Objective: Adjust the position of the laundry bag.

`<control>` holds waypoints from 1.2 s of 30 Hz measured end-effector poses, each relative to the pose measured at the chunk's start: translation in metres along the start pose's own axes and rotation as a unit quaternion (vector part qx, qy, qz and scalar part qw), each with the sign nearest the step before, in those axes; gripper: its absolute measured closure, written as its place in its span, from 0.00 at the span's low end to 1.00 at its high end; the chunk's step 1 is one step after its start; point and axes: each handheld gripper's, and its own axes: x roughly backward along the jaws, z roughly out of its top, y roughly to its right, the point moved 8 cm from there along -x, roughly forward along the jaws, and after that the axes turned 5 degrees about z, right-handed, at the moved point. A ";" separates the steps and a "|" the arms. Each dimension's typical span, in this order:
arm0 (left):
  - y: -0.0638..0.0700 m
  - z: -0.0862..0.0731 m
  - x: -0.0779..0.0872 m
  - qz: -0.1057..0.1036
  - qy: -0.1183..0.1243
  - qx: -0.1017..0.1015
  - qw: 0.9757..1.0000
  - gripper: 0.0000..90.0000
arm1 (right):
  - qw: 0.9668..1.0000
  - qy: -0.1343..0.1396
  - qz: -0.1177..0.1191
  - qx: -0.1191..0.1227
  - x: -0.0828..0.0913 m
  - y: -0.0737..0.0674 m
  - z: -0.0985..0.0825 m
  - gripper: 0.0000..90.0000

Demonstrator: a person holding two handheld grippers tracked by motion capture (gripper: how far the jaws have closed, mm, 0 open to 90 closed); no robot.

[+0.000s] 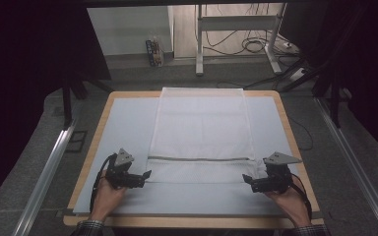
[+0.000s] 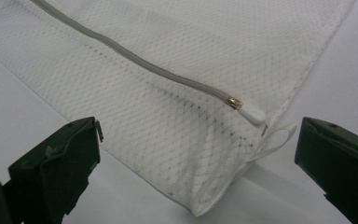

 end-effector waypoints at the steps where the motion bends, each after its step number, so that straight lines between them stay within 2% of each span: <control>1: 0.000 0.002 -0.002 -0.004 -0.001 0.001 1.000 0.04 | 1.000 -0.002 0.000 0.000 0.000 0.000 0.000 0.00; 3: -0.001 0.006 -0.006 -0.008 -0.005 0.002 1.000 0.03 | 1.000 -0.021 0.005 -0.009 -0.004 0.002 -0.002 0.01; 7: -0.001 0.010 -0.011 -0.021 -0.010 -0.001 1.000 0.02 | 0.999 -0.029 0.011 -0.013 -0.005 0.002 -0.001 0.03; 8: -0.001 0.013 -0.013 -0.028 -0.005 0.003 1.000 0.02 | 0.999 -0.031 0.005 -0.013 -0.005 0.003 0.002 0.06; 11: -0.004 0.017 -0.016 -0.024 -0.004 0.006 1.000 0.03 | 0.999 -0.031 0.000 -0.013 -0.006 0.004 0.004 0.07; 14: -0.009 0.022 -0.021 -0.021 -0.002 0.007 1.000 0.06 | 1.000 -0.025 -0.013 -0.010 -0.007 0.010 0.010 0.16; 15: -0.009 0.022 -0.021 -0.021 -0.002 0.007 1.000 0.08 | 1.000 -0.025 -0.013 -0.010 -0.007 0.010 0.010 0.16; 16: -0.012 0.024 -0.023 -0.011 -0.003 0.008 1.000 0.09 | 0.999 -0.023 -0.023 -0.003 -0.007 0.014 0.014 0.22; 18: -0.015 0.025 -0.026 -0.007 -0.004 0.012 1.000 0.12 | 0.999 -0.024 -0.027 -0.005 -0.008 0.017 0.017 0.27; 22: -0.019 0.030 -0.030 -0.005 -0.003 0.013 1.000 0.16 | 0.999 -0.029 -0.029 -0.013 -0.012 0.024 0.022 0.30; 29: -0.024 0.037 -0.038 0.001 -0.004 0.007 1.000 0.23 | 0.998 -0.025 -0.051 -0.024 -0.020 0.041 0.029 0.36; 34: -0.028 0.042 -0.046 0.001 -0.006 0.006 1.000 0.26 | 0.997 -0.024 -0.061 -0.026 -0.026 0.051 0.035 0.47; 36: -0.028 0.043 -0.047 0.000 -0.006 0.007 1.000 0.28 | 0.997 -0.025 -0.063 -0.025 -0.028 0.051 0.036 0.48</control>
